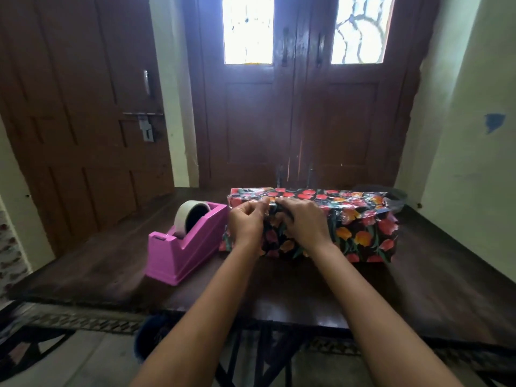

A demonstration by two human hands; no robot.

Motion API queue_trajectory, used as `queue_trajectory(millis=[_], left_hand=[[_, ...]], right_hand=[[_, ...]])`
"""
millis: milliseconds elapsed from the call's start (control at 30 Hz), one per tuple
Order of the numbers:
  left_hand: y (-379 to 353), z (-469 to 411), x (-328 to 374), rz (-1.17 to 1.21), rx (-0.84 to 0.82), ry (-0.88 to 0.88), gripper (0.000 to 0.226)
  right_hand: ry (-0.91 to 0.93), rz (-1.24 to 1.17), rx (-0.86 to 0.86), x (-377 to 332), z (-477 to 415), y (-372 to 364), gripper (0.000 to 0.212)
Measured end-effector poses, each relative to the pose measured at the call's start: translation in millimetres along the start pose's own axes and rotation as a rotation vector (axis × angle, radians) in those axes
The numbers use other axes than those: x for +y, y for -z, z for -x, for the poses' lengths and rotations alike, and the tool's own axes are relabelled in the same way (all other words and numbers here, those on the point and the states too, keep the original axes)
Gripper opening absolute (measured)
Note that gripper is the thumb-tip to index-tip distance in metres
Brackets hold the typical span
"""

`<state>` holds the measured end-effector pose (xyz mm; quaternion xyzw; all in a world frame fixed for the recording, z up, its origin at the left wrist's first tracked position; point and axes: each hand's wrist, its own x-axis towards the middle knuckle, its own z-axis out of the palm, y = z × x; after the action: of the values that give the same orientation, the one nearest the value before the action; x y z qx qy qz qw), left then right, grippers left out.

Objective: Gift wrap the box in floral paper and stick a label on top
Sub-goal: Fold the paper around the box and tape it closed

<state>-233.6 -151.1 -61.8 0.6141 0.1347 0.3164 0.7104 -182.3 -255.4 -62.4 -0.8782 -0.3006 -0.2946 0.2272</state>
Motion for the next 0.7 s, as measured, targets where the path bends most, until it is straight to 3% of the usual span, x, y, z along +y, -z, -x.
queue_trajectory(millis=[200,500,700], left_hand=[[-5,-11,-10,-0.291,0.058,-0.071,0.031],[2,-25,-7,-0.550,0.020,-0.043,0.040],[7,-13,-17,-0.820,0.121,-0.177,0.060]], right_hand=[[-0.037,0.030,0.004,3,-3,-7,0.069],[-0.020,0.057,-0.001,5,-3,-8,0.069],[0.027,0.062,-0.040,9,-4,-7,0.067]])
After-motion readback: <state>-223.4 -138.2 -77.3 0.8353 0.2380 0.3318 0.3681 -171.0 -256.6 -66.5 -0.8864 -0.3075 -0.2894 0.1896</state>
